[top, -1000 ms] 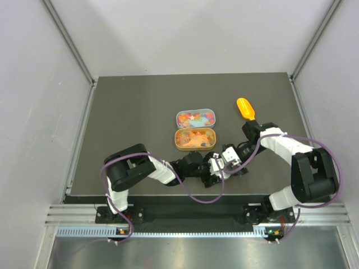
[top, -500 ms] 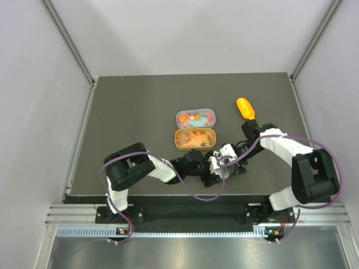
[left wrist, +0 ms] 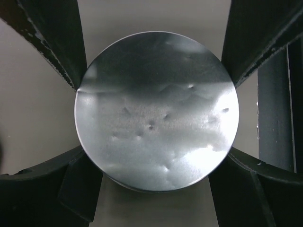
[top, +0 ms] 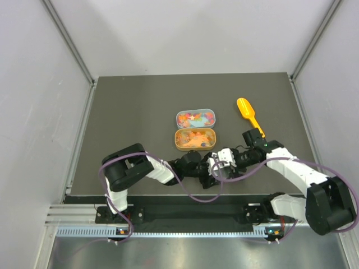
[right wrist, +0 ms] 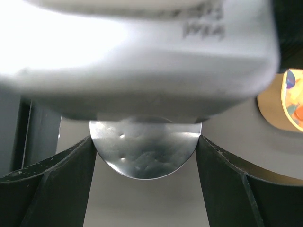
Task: Pack the candies
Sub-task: Screw the bottle lid onto the packing bottle.
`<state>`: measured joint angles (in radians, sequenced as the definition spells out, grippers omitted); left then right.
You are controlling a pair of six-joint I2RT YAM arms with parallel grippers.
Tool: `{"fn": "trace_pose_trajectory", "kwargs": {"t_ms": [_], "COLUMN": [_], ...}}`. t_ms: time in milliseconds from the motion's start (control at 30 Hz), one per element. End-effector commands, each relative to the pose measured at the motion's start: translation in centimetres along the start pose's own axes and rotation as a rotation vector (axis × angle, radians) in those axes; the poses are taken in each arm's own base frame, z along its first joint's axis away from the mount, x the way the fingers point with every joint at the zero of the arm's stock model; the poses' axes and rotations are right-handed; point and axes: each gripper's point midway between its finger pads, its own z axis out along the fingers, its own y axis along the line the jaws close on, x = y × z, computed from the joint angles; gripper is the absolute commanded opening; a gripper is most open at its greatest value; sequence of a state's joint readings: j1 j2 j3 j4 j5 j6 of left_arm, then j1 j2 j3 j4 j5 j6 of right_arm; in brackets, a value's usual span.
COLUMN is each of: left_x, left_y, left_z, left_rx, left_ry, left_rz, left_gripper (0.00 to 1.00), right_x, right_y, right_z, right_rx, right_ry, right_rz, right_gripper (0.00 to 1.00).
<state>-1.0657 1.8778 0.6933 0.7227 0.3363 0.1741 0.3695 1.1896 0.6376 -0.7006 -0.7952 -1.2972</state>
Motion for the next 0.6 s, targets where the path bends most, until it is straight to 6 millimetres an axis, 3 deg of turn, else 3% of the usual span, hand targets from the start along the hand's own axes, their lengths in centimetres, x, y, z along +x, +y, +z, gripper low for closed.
{"fn": "trace_pose_trajectory", "kwargs": {"t_ms": [0,333,467,500,567], "left_x": [10.4,9.9,9.9,9.9,10.0], "left_y": [-1.4,-1.3,-1.3,-1.2,-1.2], "left_z": [-3.0,-3.3,-3.4,-3.4,-3.4], "left_rx": [0.000,-0.010,-0.015,-0.016,-0.016], "left_ry": [0.342,0.326,0.320,0.319,0.321], "left_rz": [-0.069,-0.054,-0.042,-0.040,-0.040], "left_gripper": [0.36,0.36,0.36,0.36,0.36], "right_x": [0.1,0.7,0.2,0.2,0.4], "right_y": [1.9,1.4,2.6,3.0,3.2], "right_z": [1.5,2.1,1.9,1.7,1.7], "right_rx": [-0.008,0.056,-0.002,-0.017,-0.018], "right_ry": [0.015,0.114,0.095,0.094,0.094], "right_rz": [0.148,0.168,0.125,0.085,0.055], "right_gripper": [0.73,0.75,0.91,0.99,1.00]}}
